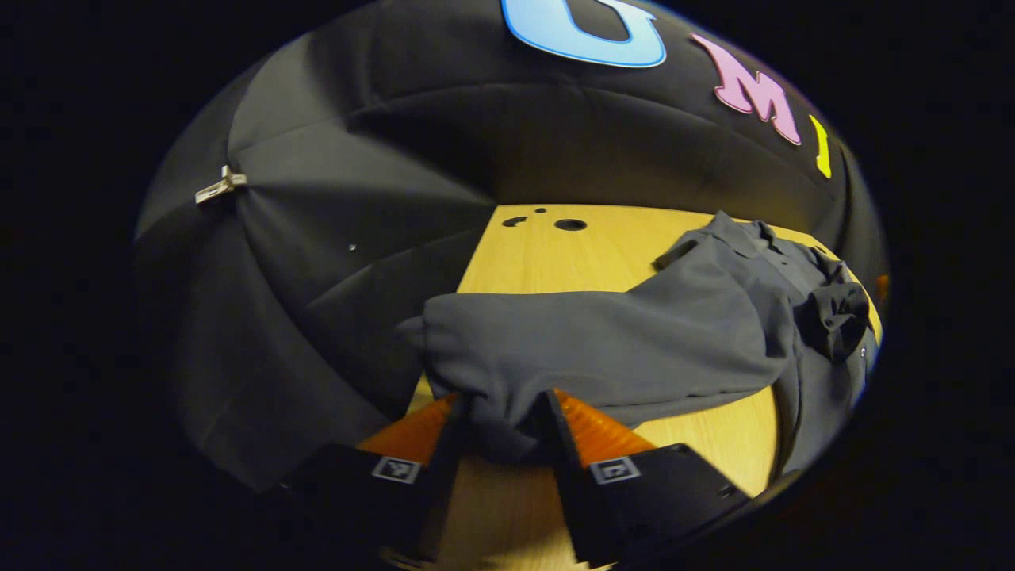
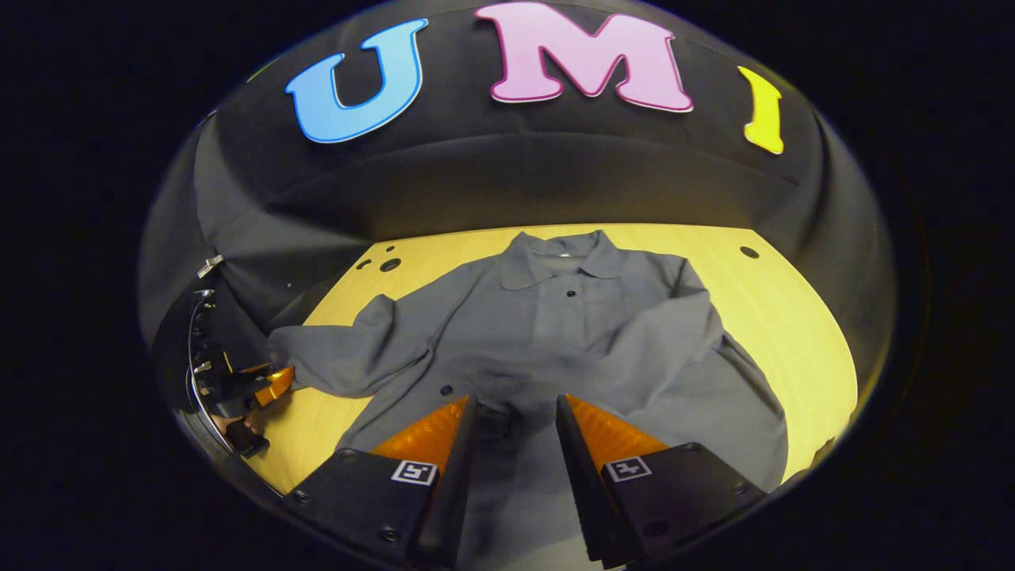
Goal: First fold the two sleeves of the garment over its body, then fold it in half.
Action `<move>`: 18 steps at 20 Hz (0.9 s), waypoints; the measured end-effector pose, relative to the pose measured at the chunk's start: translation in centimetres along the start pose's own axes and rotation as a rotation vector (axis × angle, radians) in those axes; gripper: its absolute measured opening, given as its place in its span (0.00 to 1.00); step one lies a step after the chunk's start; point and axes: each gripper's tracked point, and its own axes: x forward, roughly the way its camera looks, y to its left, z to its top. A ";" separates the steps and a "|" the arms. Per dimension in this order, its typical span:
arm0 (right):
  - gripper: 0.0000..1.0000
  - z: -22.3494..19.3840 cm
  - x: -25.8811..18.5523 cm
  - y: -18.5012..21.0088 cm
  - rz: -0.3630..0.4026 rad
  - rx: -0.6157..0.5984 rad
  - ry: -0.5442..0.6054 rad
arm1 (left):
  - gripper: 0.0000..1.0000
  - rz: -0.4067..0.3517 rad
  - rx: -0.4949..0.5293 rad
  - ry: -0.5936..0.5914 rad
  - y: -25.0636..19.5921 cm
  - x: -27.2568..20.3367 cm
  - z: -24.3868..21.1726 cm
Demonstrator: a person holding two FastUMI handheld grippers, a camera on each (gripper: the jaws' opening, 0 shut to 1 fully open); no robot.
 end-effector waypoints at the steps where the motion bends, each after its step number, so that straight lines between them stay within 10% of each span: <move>1: 0.62 -0.3 -1.0 -1.1 -0.015 0.013 -0.005 | 0.34 0.015 0.031 0.011 0.1 0.0 0.2; 3: 0.62 -0.9 -3.3 -4.0 -0.059 0.051 -0.018 | 0.11 0.021 0.070 -0.025 -0.7 -1.3 2.5; 18: 0.62 -0.5 -8.7 -21.2 -0.236 0.117 -0.081 | 0.09 -0.176 -0.039 -0.325 -17.7 -14.0 17.9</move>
